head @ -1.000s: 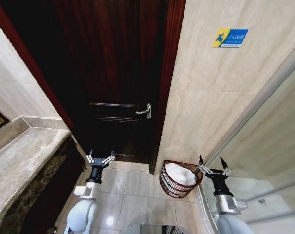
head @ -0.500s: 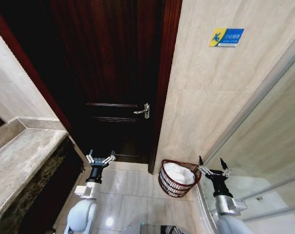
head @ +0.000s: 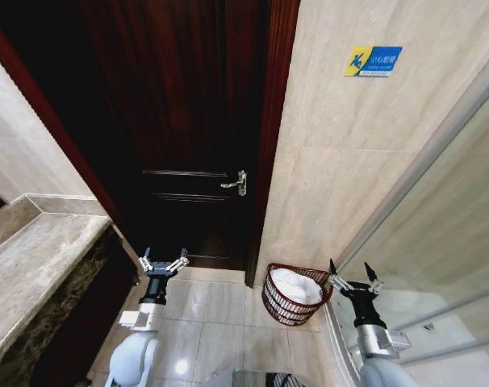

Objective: Discard the used towel into the hamper.

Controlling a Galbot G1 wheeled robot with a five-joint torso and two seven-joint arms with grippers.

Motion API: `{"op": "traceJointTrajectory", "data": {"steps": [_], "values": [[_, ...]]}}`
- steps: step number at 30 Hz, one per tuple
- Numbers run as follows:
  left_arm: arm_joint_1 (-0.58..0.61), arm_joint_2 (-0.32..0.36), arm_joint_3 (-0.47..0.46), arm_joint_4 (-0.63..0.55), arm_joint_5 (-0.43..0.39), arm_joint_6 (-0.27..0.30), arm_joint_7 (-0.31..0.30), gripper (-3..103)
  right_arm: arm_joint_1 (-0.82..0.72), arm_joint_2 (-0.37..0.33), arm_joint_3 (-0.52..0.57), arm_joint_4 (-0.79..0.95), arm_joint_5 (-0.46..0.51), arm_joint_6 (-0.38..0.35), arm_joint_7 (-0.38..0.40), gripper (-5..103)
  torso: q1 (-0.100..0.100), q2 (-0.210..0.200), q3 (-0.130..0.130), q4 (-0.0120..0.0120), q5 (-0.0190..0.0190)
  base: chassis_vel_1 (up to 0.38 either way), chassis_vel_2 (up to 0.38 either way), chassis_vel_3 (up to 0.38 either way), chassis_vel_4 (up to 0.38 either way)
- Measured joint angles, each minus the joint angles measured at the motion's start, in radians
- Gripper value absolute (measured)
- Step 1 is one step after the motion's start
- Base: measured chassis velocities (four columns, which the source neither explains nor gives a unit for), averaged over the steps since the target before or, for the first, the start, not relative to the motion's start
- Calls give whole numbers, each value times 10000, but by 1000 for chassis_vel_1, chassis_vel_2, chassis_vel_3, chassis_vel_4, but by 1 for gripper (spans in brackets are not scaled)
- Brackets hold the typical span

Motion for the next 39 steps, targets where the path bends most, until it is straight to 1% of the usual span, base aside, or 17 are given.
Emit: {"op": "traceJointTrajectory", "data": {"steps": [17, 25, 37, 39], "values": [[17, 52, -1, 32, -17, -57, 44, 100, -152, 18, -87, 17, -140, 54, 41, 100, -12, -18, -11, -1, 0, 81, -82, -79, 83], [89, 51, -15, 43, -58, -189, 42, 100, -243, 61, -103, 42, -216, 142, 37, 100, -12, -26, -13, 1, -1, 76, -86, -86, 82], [64, -35, 118, 410, -92, -346, 37, 100, -339, 172, -154, -75, -364, 216, 46, 100, -15, -29, -16, -2, 2, 108, -112, -118, 108], [58, -34, 110, 442, -158, -367, 37, 100, -356, 194, -150, -107, -396, 245, 46, 100, -17, -29, -17, -1, -4, 120, -117, -115, 129]]}}
